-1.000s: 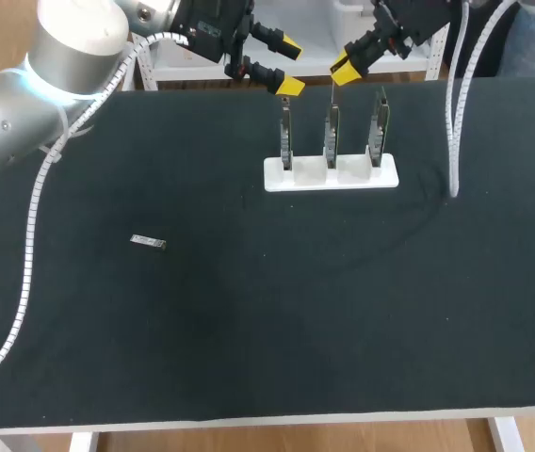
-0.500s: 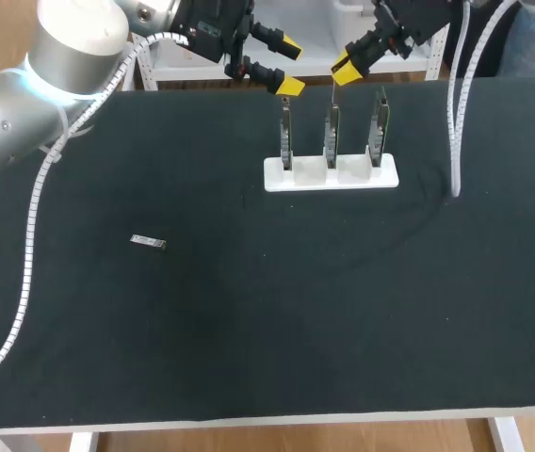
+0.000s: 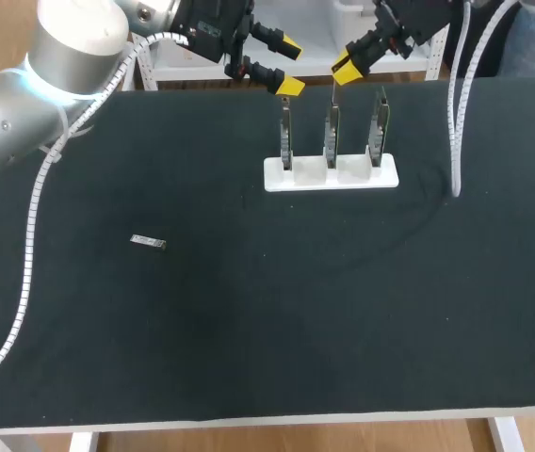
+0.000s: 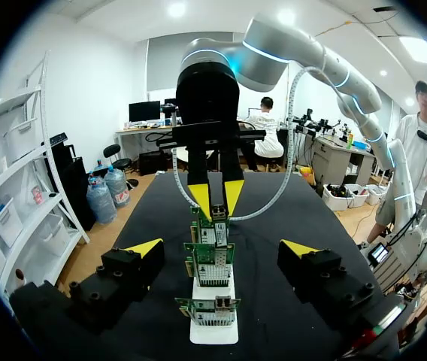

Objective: Pick up the optical module with the left hand, and insert it into the network port with the right hand.

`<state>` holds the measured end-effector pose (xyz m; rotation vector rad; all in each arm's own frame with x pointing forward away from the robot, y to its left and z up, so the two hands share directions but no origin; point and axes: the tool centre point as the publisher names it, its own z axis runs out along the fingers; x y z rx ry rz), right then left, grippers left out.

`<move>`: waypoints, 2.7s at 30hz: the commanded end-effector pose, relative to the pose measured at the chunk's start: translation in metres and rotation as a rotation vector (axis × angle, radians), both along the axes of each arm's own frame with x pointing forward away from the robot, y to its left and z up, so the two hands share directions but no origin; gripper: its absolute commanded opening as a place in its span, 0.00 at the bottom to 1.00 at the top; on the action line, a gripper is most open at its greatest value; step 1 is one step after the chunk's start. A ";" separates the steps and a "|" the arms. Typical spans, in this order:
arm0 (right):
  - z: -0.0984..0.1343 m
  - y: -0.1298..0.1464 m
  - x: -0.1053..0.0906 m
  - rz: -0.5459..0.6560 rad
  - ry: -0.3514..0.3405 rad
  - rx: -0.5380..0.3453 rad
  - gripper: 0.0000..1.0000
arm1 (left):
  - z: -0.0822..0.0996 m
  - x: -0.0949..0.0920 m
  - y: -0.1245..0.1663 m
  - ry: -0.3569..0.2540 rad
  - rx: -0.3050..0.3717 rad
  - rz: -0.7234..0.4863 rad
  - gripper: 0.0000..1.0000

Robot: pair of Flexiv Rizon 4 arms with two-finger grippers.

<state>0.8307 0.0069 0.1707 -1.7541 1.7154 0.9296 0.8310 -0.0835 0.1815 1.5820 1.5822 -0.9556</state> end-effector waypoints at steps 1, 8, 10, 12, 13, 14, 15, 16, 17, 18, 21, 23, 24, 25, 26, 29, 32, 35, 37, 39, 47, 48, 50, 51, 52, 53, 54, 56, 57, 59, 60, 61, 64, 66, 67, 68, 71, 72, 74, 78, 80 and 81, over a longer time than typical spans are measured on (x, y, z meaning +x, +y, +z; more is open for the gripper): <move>0.000 0.001 0.009 0.286 0.237 0.011 0.00 | -0.001 -0.003 0.000 -0.005 -0.001 0.005 1.00; -0.001 0.002 0.007 0.286 0.240 0.011 0.00 | -0.001 -0.003 0.000 -0.005 -0.001 0.005 1.00; -0.001 0.002 0.007 0.285 0.242 0.012 0.00 | -0.001 -0.003 0.000 -0.005 -0.001 0.005 1.00; -0.001 0.002 0.007 0.284 0.244 0.012 0.00 | -0.001 -0.003 0.000 -0.005 -0.001 0.005 1.00; -0.001 0.003 0.007 0.284 0.244 0.012 0.00 | -0.001 -0.003 0.000 -0.005 -0.001 0.005 1.00; -0.001 0.003 0.007 0.284 0.244 0.013 0.00 | -0.001 -0.003 0.000 -0.005 -0.001 0.005 1.00; -0.001 0.003 0.007 0.282 0.242 0.012 0.00 | -0.001 -0.003 0.000 -0.005 -0.001 0.005 1.00; 0.000 0.003 0.007 0.278 0.239 0.012 0.00 | -0.001 -0.003 0.000 -0.005 -0.001 0.005 1.00; 0.001 0.003 0.007 0.276 0.238 0.014 0.00 | -0.001 -0.003 0.000 -0.005 -0.001 0.005 1.00; 0.001 0.003 0.007 0.274 0.236 0.012 0.00 | -0.001 -0.003 0.000 -0.005 -0.001 0.005 1.00; 0.001 0.002 0.008 0.262 0.232 0.013 0.00 | -0.001 -0.003 0.000 -0.005 -0.001 0.005 1.00; 0.002 0.003 0.008 0.261 0.230 0.014 0.00 | -0.001 -0.003 0.000 -0.005 -0.001 0.005 1.00; 0.003 0.003 0.007 0.261 0.229 0.015 0.00 | -0.001 -0.003 0.000 -0.005 -0.001 0.005 1.00; 0.004 0.003 0.007 0.260 0.227 0.016 0.00 | -0.001 -0.003 0.000 -0.005 -0.001 0.005 1.00; 0.004 0.003 0.007 0.259 0.225 0.016 0.00 | -0.001 -0.003 0.000 -0.005 -0.001 0.005 1.00; 0.005 0.003 0.007 0.249 0.218 0.016 0.00 | -0.001 -0.003 0.000 -0.005 -0.001 0.005 1.00; 0.007 0.002 0.007 0.242 0.215 0.017 0.00 | -0.001 -0.003 0.000 -0.005 -0.001 0.005 1.00; 0.007 0.002 0.006 0.237 0.212 0.016 0.00 | -0.001 -0.003 0.000 -0.005 -0.001 0.005 1.00; 0.007 0.002 0.006 0.232 0.209 0.015 0.00 | -0.001 -0.003 0.000 -0.005 -0.001 0.005 1.00; 0.008 0.002 0.006 0.221 0.204 0.011 0.00 | -0.001 -0.003 0.000 -0.005 -0.001 0.005 1.00; 0.008 0.001 0.005 0.199 0.197 0.006 0.00 | -0.001 -0.003 0.000 -0.005 -0.001 0.005 1.00; 0.008 0.001 0.005 0.197 0.196 0.006 0.00 | -0.001 -0.003 0.000 -0.005 -0.001 0.005 1.00; 0.008 0.001 0.005 0.194 0.196 0.004 0.00 | -0.001 -0.003 0.000 -0.005 -0.001 0.005 1.00; 0.008 0.001 0.005 0.193 0.195 0.004 0.00 | -0.001 -0.003 0.000 -0.005 -0.001 0.005 1.00; 0.008 0.001 0.005 0.192 0.195 0.003 0.00 | -0.001 -0.003 0.000 -0.005 -0.001 0.005 1.00; 0.008 0.001 0.005 0.186 0.192 0.000 0.00 | -0.001 -0.003 0.000 -0.005 -0.001 0.005 1.00; 0.008 0.001 0.005 0.183 0.192 0.002 0.00 | -0.001 -0.003 0.000 -0.005 -0.001 0.005 1.00; 0.008 0.001 0.005 0.182 0.191 0.000 0.00 | -0.001 -0.003 0.000 -0.005 -0.001 0.005 1.00; 0.008 0.001 0.005 0.179 0.189 -0.005 0.00 | -0.001 -0.003 0.000 -0.005 -0.001 0.005 1.00; 0.008 0.001 0.005 0.174 0.189 -0.001 0.00 | -0.001 -0.003 0.000 -0.005 -0.001 0.005 1.00; 0.007 0.001 0.005 0.173 0.189 -0.002 0.00 | -0.001 -0.003 0.000 -0.005 -0.001 0.005 1.00; 0.007 0.001 0.006 0.171 0.189 -0.002 0.00 | -0.001 -0.003 0.000 -0.005 -0.001 0.005 1.00; 0.008 0.001 0.006 0.169 0.187 -0.003 0.00 | -0.001 -0.003 0.000 -0.005 -0.001 0.005 1.00; 0.008 0.001 0.006 0.169 0.187 -0.003 0.00 | -0.001 -0.003 0.000 -0.005 -0.001 0.005 1.00; 0.008 0.001 0.006 0.170 0.187 -0.003 0.00 | -0.001 -0.003 0.000 -0.005 -0.001 0.005 1.00; 0.008 0.001 0.006 0.172 0.188 -0.003 0.00 | -0.001 -0.003 0.000 -0.005 -0.001 0.005 1.00; 0.008 0.001 0.007 0.186 0.192 0.000 0.00 | -0.001 -0.003 0.000 -0.005 -0.001 0.005 1.00; 0.008 0.002 0.007 0.193 0.194 0.001 0.00 | -0.001 -0.003 0.000 -0.005 -0.001 0.005 1.00; 0.008 0.003 0.007 0.229 0.198 0.004 0.00 | -0.001 -0.003 0.000 -0.005 -0.001 0.005 1.00; 0.008 0.004 0.007 0.244 0.196 -0.006 0.00 | -0.001 -0.003 0.000 -0.005 -0.001 0.005 1.00; 0.007 0.004 0.008 0.244 0.197 -0.006 0.00 | -0.001 -0.003 0.000 -0.005 -0.001 0.005 1.00; 0.008 0.004 0.008 0.244 0.198 -0.005 0.00 | -0.001 -0.003 0.000 -0.005 -0.001 0.005 1.00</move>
